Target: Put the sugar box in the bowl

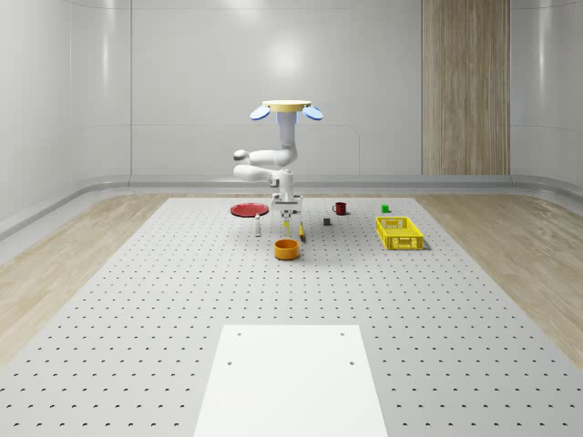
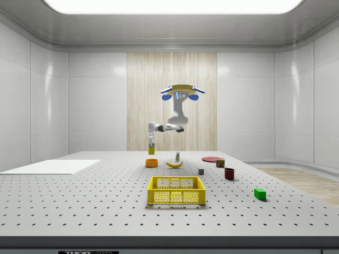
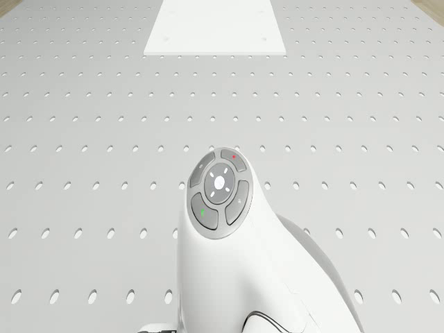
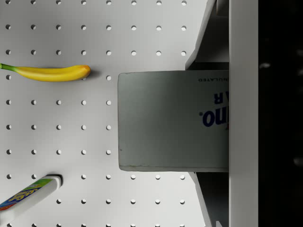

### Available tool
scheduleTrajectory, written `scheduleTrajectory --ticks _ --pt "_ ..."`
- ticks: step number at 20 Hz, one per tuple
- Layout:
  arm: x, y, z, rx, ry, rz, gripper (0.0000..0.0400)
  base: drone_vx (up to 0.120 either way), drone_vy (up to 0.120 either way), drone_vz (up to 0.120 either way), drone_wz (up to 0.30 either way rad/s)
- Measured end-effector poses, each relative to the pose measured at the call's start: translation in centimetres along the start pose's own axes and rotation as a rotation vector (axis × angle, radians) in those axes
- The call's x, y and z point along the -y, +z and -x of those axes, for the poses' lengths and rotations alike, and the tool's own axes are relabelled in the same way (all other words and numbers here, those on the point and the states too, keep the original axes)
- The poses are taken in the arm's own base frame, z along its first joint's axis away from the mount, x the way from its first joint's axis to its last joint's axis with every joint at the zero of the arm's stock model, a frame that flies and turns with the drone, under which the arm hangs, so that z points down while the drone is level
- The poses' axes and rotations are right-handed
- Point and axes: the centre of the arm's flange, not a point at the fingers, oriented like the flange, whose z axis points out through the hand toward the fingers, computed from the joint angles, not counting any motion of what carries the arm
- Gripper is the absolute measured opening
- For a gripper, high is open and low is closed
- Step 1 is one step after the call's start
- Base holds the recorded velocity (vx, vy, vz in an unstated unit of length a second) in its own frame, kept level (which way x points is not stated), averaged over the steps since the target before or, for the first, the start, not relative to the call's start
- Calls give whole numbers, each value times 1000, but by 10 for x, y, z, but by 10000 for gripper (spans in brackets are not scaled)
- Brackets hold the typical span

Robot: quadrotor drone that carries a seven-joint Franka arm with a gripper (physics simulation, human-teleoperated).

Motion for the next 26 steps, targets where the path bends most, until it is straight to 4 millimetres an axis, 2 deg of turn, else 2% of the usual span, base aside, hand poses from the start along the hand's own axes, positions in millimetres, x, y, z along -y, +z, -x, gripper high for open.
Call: scheduleTrajectory --ticks 20,25,26 --pt "0 86 0 -1 1 0 164 0 0 0 0" --pt "0 101 1 -1 1 1 164 0 0 0 0" --pt "0 102 1 0 1 0 215 0 0 0 0"
